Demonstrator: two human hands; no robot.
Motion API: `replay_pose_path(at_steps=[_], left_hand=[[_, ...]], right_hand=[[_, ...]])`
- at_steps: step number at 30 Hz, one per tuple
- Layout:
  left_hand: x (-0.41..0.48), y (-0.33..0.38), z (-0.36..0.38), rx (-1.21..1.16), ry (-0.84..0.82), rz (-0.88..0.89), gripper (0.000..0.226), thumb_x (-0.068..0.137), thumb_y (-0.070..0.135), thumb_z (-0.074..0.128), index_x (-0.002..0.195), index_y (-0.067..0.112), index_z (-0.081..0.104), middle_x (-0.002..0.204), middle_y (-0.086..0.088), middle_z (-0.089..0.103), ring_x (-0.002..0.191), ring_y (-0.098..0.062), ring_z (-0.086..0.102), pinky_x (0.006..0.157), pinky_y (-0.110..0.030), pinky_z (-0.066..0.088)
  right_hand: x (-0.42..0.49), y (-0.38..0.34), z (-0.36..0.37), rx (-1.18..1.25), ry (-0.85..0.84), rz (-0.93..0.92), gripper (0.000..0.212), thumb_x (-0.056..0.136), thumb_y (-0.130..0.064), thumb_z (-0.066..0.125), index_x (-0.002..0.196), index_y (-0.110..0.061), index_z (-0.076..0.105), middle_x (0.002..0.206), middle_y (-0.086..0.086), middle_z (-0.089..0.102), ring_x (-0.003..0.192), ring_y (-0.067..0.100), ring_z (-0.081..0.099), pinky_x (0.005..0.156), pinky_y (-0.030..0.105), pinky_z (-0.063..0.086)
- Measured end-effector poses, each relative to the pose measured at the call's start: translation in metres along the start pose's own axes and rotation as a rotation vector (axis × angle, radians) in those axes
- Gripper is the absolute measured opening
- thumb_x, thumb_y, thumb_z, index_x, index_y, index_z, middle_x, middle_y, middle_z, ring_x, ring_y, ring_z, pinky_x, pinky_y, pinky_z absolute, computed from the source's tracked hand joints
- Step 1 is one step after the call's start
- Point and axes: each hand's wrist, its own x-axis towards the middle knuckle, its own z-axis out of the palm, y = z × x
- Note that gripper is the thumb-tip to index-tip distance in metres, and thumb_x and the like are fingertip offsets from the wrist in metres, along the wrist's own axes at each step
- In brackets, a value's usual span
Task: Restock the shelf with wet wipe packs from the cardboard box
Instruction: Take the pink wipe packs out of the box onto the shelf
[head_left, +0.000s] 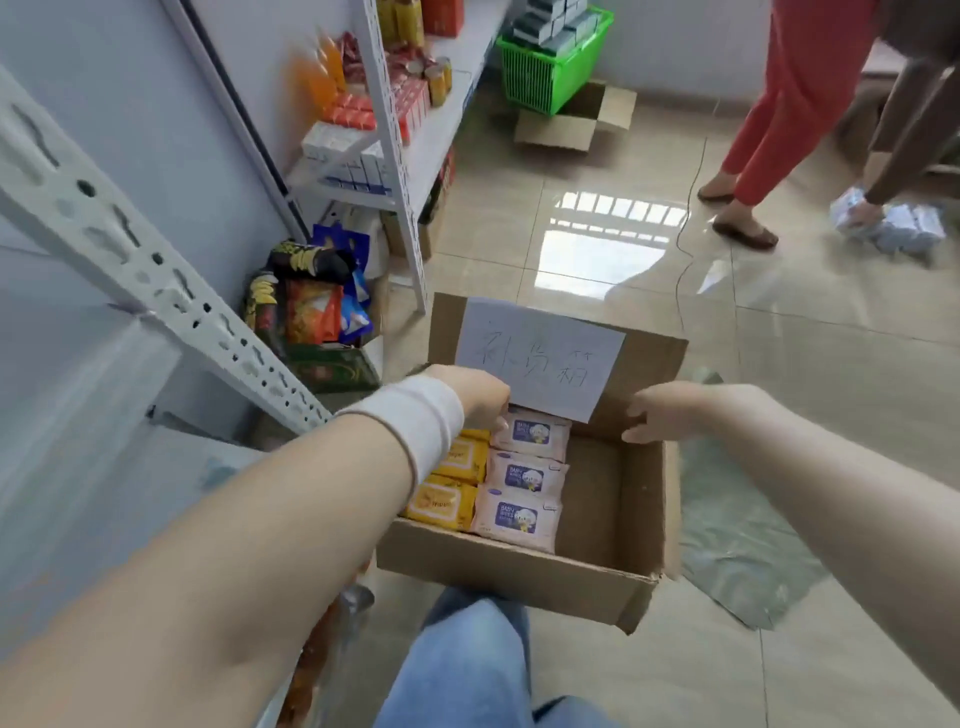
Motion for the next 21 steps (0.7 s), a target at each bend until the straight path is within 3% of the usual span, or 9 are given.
replay_pose_path(at_steps=[4, 10, 13, 17, 21], left_hand=[[0.075, -0.005, 0.047, -0.061, -0.139, 0.026, 0.044, 0.094, 0.041, 0.044, 0.129, 0.014, 0.045, 0.128, -0.009, 0.055, 0.112, -0.03, 0.054, 0.092, -0.041, 0.047], [0.193, 0.004, 0.16, -0.238, -0.256, -0.069, 0.053, 0.092, 0.039, 0.049, 0.135, 0.012, 0.036, 0.133, -0.013, 0.047, 0.119, -0.032, 0.049, 0.095, -0.042, 0.044], [0.254, 0.009, 0.198, -0.302, -0.173, -0.146, 0.063, 0.09, 0.037, 0.054, 0.139, 0.008, 0.029, 0.137, -0.018, 0.041, 0.125, -0.034, 0.042, 0.103, -0.042, 0.037], [0.335, 0.01, 0.212, -0.235, 0.058, -0.131, 0.068, 0.09, 0.021, 0.055, 0.146, 0.011, 0.017, 0.149, -0.018, 0.023, 0.136, -0.035, 0.025, 0.111, -0.041, 0.024], [0.39, -0.001, 0.206, -0.025, 0.143, -0.136, 0.053, 0.091, 0.01, 0.05, 0.139, 0.005, 0.028, 0.139, -0.021, 0.037, 0.125, -0.035, 0.038, 0.1, -0.038, 0.033]], right_hand=[[0.06, 0.005, 0.08, 0.158, -0.212, 0.007, 0.058, 0.09, -0.047, 0.049, 0.137, -0.014, 0.039, 0.138, 0.007, 0.048, 0.123, 0.026, 0.048, 0.1, 0.036, 0.043], [0.168, -0.018, 0.206, 0.529, -0.404, 0.0, 0.076, 0.088, -0.041, 0.056, 0.148, -0.015, 0.016, 0.149, 0.009, 0.035, 0.133, 0.024, 0.04, 0.107, 0.033, 0.035], [0.224, -0.037, 0.256, 0.681, -0.419, 0.052, 0.086, 0.087, -0.042, 0.058, 0.149, -0.012, 0.007, 0.15, 0.012, 0.031, 0.135, 0.026, 0.036, 0.111, 0.034, 0.032], [0.285, -0.056, 0.302, 0.882, -0.361, 0.069, 0.079, 0.084, -0.04, 0.062, 0.144, -0.012, 0.02, 0.143, 0.012, 0.04, 0.129, 0.027, 0.041, 0.106, 0.035, 0.035], [0.31, -0.063, 0.32, 1.177, -0.194, 0.262, 0.095, 0.074, -0.035, 0.074, 0.142, -0.011, 0.012, 0.139, 0.013, 0.042, 0.126, 0.033, 0.045, 0.1, 0.038, 0.038]])
